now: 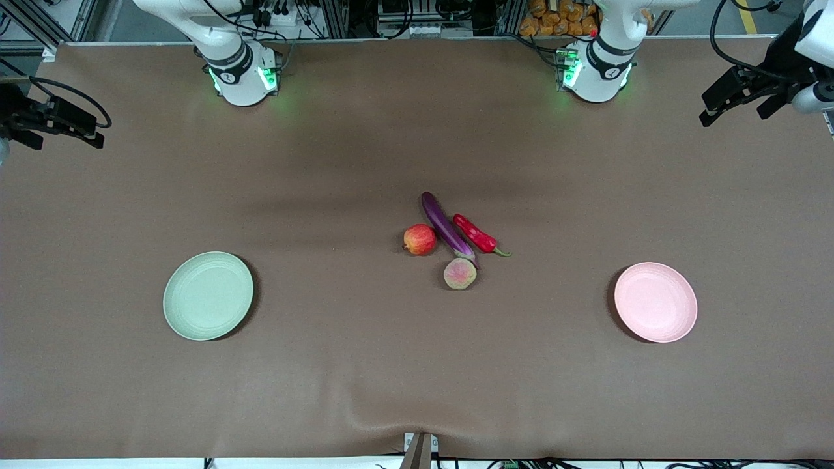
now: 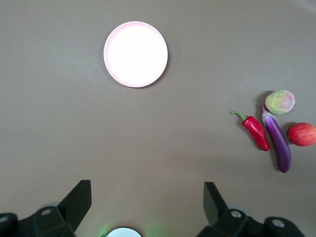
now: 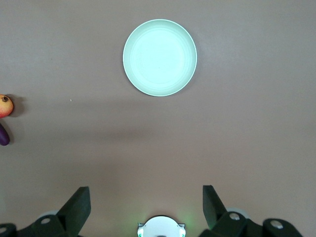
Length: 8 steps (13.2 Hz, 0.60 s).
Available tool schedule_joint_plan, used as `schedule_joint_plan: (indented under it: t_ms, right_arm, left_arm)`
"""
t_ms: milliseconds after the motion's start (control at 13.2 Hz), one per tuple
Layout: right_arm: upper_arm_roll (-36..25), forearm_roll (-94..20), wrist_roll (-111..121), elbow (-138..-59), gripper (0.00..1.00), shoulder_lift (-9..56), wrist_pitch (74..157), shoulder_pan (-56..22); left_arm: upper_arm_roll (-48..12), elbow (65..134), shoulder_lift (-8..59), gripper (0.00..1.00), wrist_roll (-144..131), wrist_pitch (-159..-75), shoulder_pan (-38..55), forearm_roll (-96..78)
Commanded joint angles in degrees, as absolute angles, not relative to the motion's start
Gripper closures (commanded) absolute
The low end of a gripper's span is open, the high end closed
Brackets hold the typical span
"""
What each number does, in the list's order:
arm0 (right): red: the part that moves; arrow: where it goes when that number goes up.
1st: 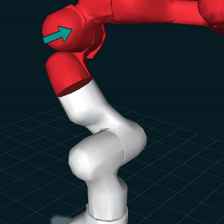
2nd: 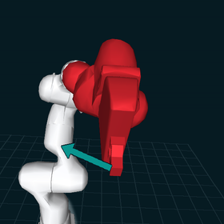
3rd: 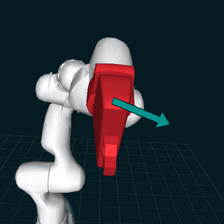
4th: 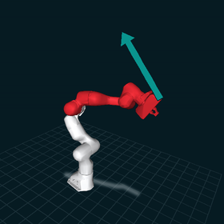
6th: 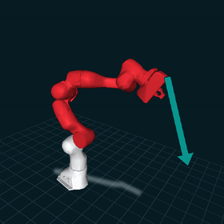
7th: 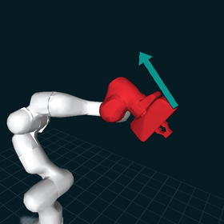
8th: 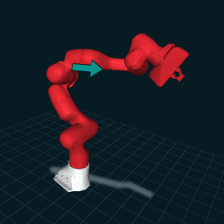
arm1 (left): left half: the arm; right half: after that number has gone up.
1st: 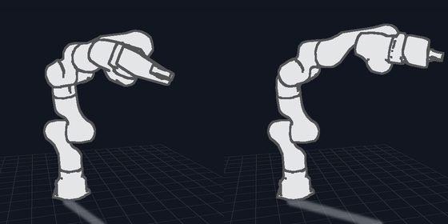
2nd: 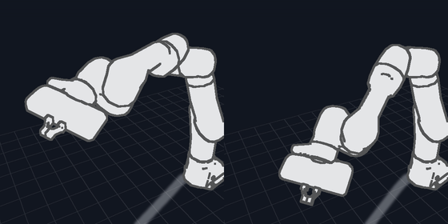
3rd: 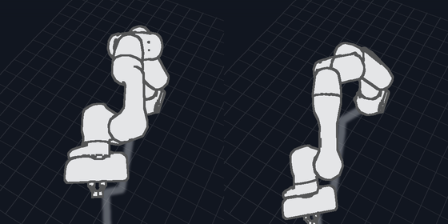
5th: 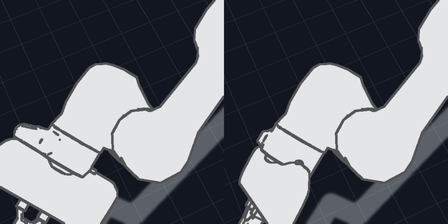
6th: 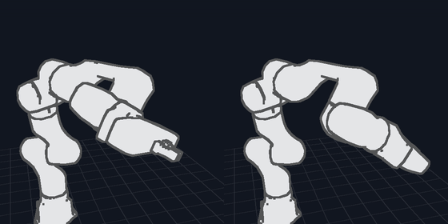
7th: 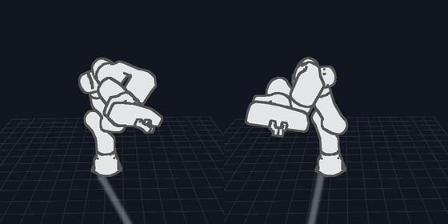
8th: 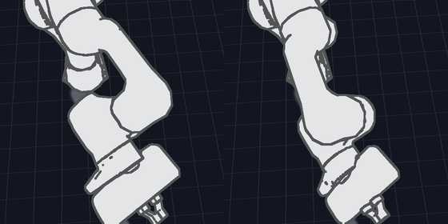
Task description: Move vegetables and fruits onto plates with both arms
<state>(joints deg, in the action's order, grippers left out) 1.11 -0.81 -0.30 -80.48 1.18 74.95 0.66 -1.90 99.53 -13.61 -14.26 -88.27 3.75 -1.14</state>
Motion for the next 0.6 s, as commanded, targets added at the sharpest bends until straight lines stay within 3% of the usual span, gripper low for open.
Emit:
schedule_joint_plan:
  t_ms: [0,151,528]
  right_arm:
    - [2.3,0.4,0.0,-82.2,0.0,-0.4,74.8,2.0]
    - [1.7,0.4,-0.1,-82.3,0.0,-0.4,74.8,1.3]
    - [-0.9,0.4,0.2,-82.4,0.0,0.1,75.3,0.1]
  left_arm:
    - [-1.9,94.9,-10.7,0.0,-14.4,-85.4,4.0,-1.2]
    - [-1.9,91.2,-8.4,0.0,-14.3,-82.3,3.9,-1.1]
    - [-2.2,92.6,-8.7,0.0,-13.3,-80.8,4.4,0.1]
